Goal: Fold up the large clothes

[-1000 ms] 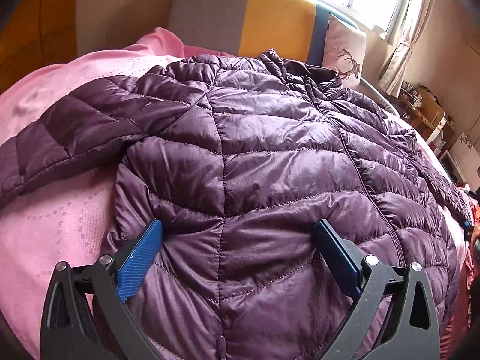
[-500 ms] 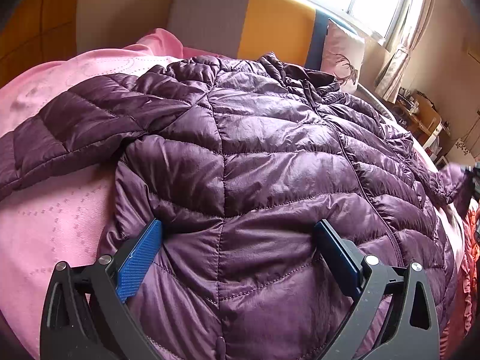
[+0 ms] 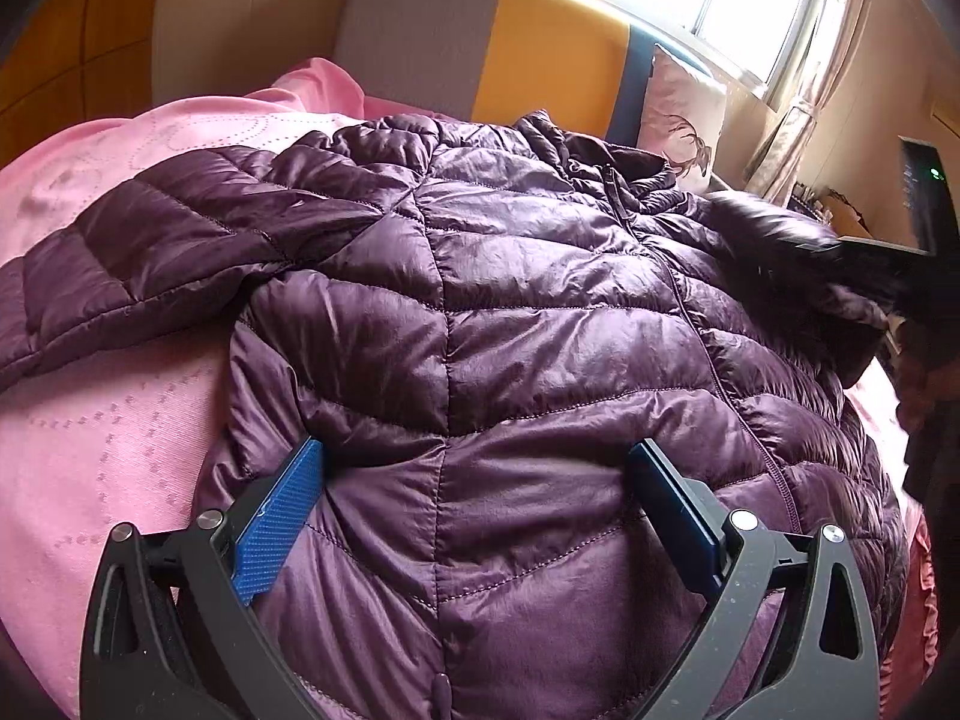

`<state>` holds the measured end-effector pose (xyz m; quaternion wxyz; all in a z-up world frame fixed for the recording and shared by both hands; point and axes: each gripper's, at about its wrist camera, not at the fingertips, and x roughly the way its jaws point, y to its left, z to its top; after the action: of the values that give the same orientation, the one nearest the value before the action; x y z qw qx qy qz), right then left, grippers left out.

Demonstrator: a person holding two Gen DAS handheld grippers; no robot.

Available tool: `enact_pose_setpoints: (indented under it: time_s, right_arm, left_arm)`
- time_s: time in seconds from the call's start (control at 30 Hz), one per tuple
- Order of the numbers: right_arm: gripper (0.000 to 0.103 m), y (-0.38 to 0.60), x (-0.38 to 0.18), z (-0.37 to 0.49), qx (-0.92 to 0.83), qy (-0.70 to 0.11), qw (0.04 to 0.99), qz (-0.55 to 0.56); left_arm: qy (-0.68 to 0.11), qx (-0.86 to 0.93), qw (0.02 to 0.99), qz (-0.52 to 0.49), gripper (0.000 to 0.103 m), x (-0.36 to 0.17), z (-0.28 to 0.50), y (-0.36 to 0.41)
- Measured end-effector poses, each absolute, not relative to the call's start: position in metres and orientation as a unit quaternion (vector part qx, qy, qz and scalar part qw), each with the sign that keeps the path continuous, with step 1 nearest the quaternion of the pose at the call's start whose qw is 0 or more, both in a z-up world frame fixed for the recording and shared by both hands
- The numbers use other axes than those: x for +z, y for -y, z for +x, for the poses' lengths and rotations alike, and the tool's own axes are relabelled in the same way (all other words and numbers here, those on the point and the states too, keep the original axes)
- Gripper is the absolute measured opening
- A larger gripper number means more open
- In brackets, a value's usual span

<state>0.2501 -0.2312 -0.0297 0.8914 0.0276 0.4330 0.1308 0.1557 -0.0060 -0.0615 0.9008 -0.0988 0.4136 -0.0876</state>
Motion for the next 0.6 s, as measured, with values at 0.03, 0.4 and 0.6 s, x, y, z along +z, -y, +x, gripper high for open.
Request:
enact_pose_setpoints:
  time_s: [0.03, 0.4, 0.6]
  right_arm:
    - [0.01, 0.217, -0.035, 0.248, 0.14, -0.438, 0.888, 0.014]
    - [0.07, 0.207, -0.026, 0.199, 0.182, -0.415, 0.887, 0.089]
    - [0.082, 0.243, -0.01, 0.154, 0.17, -0.411, 0.883, 0.148]
  left_arm:
    - [-0.413, -0.088, 0.901, -0.099, 0.099, -0.061, 0.155, 0.006]
    - [-0.418, -0.092, 0.898, -0.105, 0.099, -0.06, 0.155, 0.004]
    - [-0.44, -0.087, 0.887, -0.11, 0.099, -0.042, 0.159, 0.005]
